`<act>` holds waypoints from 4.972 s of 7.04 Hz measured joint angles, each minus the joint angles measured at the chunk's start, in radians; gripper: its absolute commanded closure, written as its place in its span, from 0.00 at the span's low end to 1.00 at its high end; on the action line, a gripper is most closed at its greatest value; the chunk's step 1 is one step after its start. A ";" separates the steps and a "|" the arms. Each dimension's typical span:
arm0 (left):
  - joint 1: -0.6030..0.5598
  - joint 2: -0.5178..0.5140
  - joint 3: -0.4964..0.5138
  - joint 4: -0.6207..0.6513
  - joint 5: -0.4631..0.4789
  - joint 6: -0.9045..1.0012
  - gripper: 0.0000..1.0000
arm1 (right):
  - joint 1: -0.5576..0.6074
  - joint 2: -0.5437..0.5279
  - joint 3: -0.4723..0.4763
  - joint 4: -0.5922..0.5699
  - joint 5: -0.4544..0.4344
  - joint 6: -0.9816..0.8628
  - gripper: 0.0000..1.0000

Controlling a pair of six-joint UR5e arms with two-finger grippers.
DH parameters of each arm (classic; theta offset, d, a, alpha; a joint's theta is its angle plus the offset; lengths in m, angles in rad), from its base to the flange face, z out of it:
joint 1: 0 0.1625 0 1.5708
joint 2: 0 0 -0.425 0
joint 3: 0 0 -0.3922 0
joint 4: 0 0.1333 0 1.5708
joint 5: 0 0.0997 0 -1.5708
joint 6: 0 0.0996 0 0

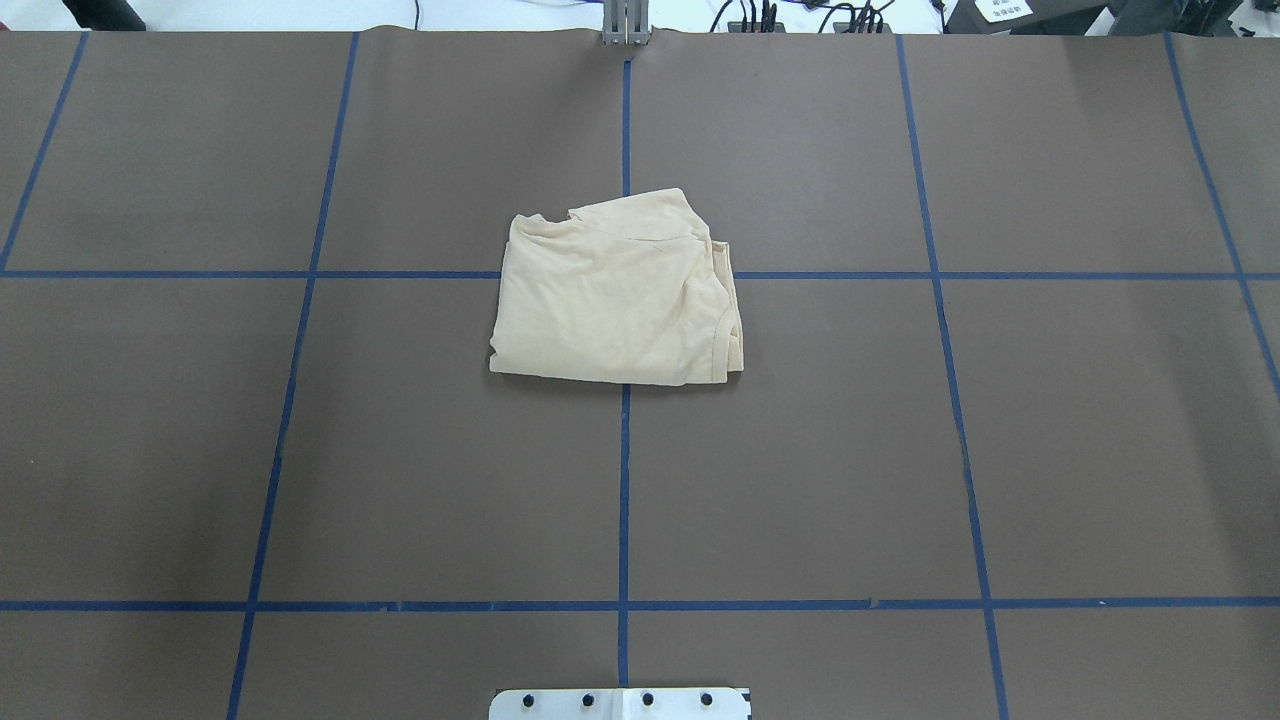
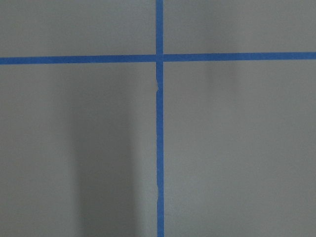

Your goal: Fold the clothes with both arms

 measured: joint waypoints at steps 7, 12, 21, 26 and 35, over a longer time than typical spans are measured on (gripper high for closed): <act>0.000 0.000 0.001 0.001 -0.029 -0.064 0.00 | 0.041 -0.004 0.007 0.001 0.005 0.002 0.00; 0.000 0.000 0.005 -0.001 -0.050 -0.106 0.00 | 0.043 -0.002 0.004 0.001 -0.002 0.003 0.00; 0.001 -0.001 0.002 -0.001 -0.050 -0.112 0.00 | 0.042 0.006 0.007 0.061 -0.086 0.045 0.00; 0.001 -0.001 0.004 -0.001 -0.049 -0.111 0.00 | 0.043 0.008 0.006 0.060 -0.083 0.048 0.00; 0.001 -0.001 0.013 0.001 -0.100 -0.116 0.00 | 0.042 0.005 0.006 0.057 -0.016 0.048 0.00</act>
